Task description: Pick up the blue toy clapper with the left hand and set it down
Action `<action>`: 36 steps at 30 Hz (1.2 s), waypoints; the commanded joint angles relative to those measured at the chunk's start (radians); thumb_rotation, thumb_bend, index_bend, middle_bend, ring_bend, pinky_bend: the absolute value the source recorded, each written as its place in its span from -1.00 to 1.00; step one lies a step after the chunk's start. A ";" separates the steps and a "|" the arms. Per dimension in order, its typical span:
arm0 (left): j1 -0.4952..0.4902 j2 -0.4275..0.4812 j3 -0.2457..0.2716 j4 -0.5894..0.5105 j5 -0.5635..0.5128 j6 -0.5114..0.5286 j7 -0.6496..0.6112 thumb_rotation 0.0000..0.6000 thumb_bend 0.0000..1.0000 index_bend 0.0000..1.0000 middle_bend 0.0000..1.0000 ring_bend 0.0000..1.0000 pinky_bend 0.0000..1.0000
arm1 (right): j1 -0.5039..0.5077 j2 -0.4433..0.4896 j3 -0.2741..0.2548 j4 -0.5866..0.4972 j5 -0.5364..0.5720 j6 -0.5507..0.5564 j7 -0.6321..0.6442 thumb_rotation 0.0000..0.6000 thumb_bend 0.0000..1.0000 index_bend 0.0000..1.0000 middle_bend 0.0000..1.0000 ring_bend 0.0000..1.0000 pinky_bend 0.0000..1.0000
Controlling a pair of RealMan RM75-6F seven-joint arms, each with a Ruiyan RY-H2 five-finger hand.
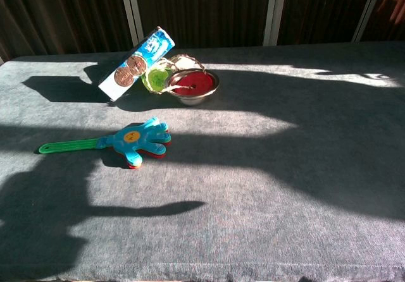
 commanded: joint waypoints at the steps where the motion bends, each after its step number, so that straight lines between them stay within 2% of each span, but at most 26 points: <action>1: -0.004 -0.003 -0.001 0.001 -0.002 -0.008 0.001 1.00 -0.20 -1.00 -1.00 -1.00 -1.00 | -0.001 0.003 0.000 0.000 0.001 0.000 0.002 1.00 -0.76 -1.00 -1.00 -1.00 -1.00; 8: -0.033 -0.026 0.002 0.007 0.001 -0.060 0.007 1.00 -0.20 -1.00 -1.00 -1.00 -1.00 | -0.007 0.019 -0.002 -0.001 -0.001 0.012 0.020 1.00 -0.76 -1.00 -1.00 -1.00 -1.00; 11: -0.072 -0.067 -0.006 0.046 0.028 -0.080 -0.059 1.00 -0.20 -1.00 -1.00 -1.00 -1.00 | -0.010 0.026 0.000 -0.002 -0.001 0.018 0.033 1.00 -0.76 -1.00 -1.00 -1.00 -1.00; 16: -0.197 -0.135 -0.042 0.115 0.009 -0.241 -0.177 1.00 -0.20 -1.00 -1.00 -1.00 -1.00 | -0.004 0.029 -0.002 -0.002 0.003 0.001 0.039 1.00 -0.76 -1.00 -1.00 -1.00 -1.00; 21: -0.316 -0.236 -0.102 0.222 -0.077 -0.397 -0.399 1.00 -0.20 -0.95 -1.00 -1.00 -1.00 | 0.000 0.024 0.000 0.001 0.014 -0.012 0.032 1.00 -0.76 -1.00 -1.00 -1.00 -1.00; 24: -0.364 -0.286 -0.125 0.288 -0.113 -0.458 -0.459 1.00 -0.21 -0.90 -1.00 -1.00 -1.00 | 0.005 0.021 0.003 0.002 0.024 -0.025 0.027 1.00 -0.76 -1.00 -1.00 -1.00 -1.00; 28: -0.398 -0.354 -0.147 0.356 -0.162 -0.500 -0.449 1.00 -0.22 -0.80 -1.00 -1.00 -1.00 | 0.009 0.019 0.007 0.003 0.035 -0.035 0.025 1.00 -0.76 -1.00 -1.00 -1.00 -1.00; 36: -0.422 -0.420 -0.159 0.438 -0.223 -0.550 -0.404 1.00 -0.23 -0.66 -1.00 -1.00 -1.00 | 0.010 0.022 0.008 0.001 0.037 -0.034 0.031 1.00 -0.76 -1.00 -1.00 -1.00 -1.00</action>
